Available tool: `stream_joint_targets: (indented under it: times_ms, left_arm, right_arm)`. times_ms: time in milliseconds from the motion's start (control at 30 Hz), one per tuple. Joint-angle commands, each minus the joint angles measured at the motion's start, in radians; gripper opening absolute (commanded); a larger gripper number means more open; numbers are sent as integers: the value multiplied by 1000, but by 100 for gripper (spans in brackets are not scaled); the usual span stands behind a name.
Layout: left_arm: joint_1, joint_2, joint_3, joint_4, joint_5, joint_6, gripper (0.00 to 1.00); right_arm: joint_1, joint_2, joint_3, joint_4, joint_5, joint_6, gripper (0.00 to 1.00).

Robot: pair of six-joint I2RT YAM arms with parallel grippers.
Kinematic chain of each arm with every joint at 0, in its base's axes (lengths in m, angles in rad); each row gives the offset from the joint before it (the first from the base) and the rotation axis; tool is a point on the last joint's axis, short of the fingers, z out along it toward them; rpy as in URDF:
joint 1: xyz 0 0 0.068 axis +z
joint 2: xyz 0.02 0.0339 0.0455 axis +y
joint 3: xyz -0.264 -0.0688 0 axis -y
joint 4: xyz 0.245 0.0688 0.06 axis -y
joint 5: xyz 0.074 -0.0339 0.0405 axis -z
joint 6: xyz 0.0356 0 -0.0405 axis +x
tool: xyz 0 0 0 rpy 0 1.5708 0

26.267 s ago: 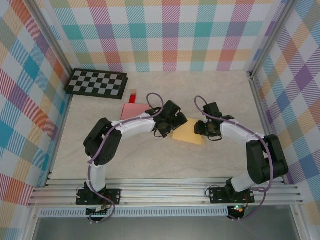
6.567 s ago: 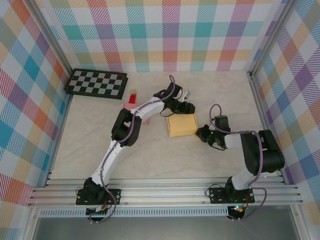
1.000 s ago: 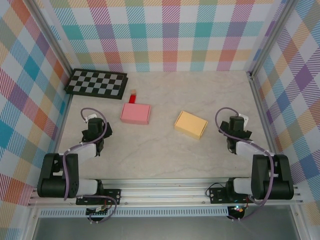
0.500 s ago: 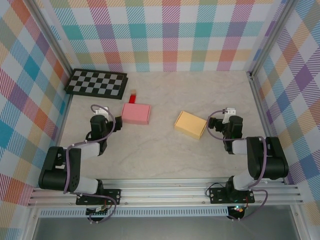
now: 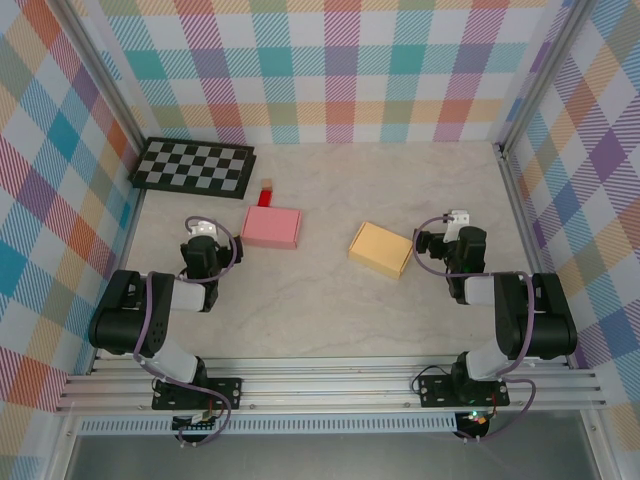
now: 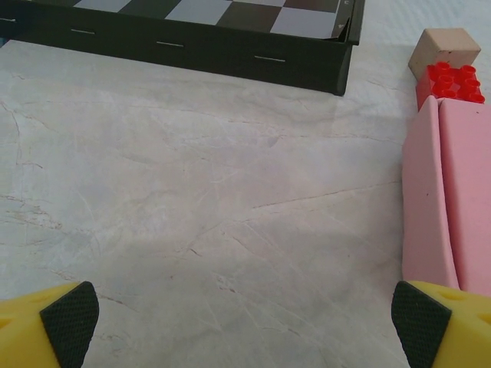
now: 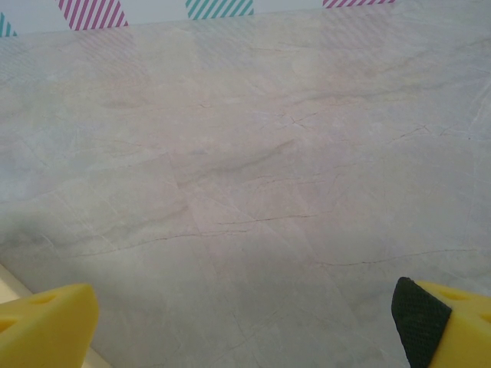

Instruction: Fold the paper box

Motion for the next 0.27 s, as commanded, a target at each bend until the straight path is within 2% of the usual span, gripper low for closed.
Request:
stream_joint_targets:
  times_ms: [0,67,233]
  left_arm:
    - [-7,-10,18,18,0,-7,100]
    - [17,-5,47,-33,91,-4,100]
    - [23,-8,39,-18,144,15,100]
  right_arm:
    - [-2,3,10,5,-26,-11,100]
    - [-3,2,10,5,-27,-11,100]
    - [-2,2,10,5,-26,-11,100]
